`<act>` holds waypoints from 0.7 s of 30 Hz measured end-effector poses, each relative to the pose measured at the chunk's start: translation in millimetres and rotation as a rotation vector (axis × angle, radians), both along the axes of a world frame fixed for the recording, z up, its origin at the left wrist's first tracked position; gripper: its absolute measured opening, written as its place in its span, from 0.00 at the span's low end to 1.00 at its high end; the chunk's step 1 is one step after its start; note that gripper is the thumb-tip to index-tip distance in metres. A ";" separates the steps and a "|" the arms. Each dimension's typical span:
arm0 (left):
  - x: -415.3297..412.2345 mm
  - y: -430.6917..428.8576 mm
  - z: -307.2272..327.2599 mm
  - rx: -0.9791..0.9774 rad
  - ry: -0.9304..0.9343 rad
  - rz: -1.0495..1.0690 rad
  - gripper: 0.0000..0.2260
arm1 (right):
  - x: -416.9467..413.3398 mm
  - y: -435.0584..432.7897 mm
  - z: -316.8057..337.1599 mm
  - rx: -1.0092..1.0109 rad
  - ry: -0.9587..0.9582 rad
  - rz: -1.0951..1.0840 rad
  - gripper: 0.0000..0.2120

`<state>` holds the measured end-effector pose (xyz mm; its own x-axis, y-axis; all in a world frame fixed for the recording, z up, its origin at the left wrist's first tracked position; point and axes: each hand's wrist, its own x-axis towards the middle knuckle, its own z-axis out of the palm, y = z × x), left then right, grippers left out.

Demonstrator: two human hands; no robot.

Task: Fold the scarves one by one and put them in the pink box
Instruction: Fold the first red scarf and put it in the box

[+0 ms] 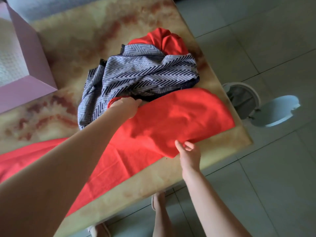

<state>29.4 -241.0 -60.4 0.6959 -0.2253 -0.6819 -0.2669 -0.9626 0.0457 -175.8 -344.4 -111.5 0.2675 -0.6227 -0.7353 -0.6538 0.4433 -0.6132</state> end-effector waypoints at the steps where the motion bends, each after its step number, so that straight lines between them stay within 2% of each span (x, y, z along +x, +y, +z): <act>1: 3.4 -1.7 0.6 0.014 0.022 0.000 0.22 | 5.1 6.7 -2.4 -0.011 0.018 0.008 0.20; 3: 7.3 -2.1 0.4 0.037 0.068 -0.047 0.19 | 11.5 18.8 -5.3 -0.057 0.076 0.016 0.19; 5: 6.6 -1.9 1.1 0.026 0.085 -0.112 0.17 | 14.5 28.5 -5.8 -0.110 0.095 -0.070 0.21; 9: -1.9 -6.5 -3.7 -0.066 0.191 -0.172 0.15 | 19.2 41.8 0.3 -0.025 0.091 -0.314 0.28; 10: -3.2 -7.6 -4.7 -0.095 0.206 -0.193 0.15 | 20.2 43.4 0.4 0.033 0.083 -0.357 0.26; 12: -2.7 -8.8 -7.1 -0.136 0.223 -0.201 0.15 | 20.5 44.6 1.9 0.095 0.068 -0.365 0.15; 14: -3.0 -8.8 -4.2 -0.184 0.213 -0.187 0.15 | 17.9 43.1 3.4 0.046 0.041 -0.333 0.06; 17: 2.2 -6.9 0.4 -0.281 0.170 -0.114 0.12 | 7.9 35.7 6.4 -0.006 -0.054 -0.357 0.05; 21: 9.2 -3.6 10.9 -0.318 0.157 -0.124 0.10 | -21.5 32.5 7.3 0.088 -0.101 -0.433 0.07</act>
<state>38.6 -244.6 -49.5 0.5424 -0.5192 -0.6605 -0.3463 -0.8544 0.3873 -197.2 -311.9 -104.3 0.0690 -0.6290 -0.7743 -0.3352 0.7164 -0.6119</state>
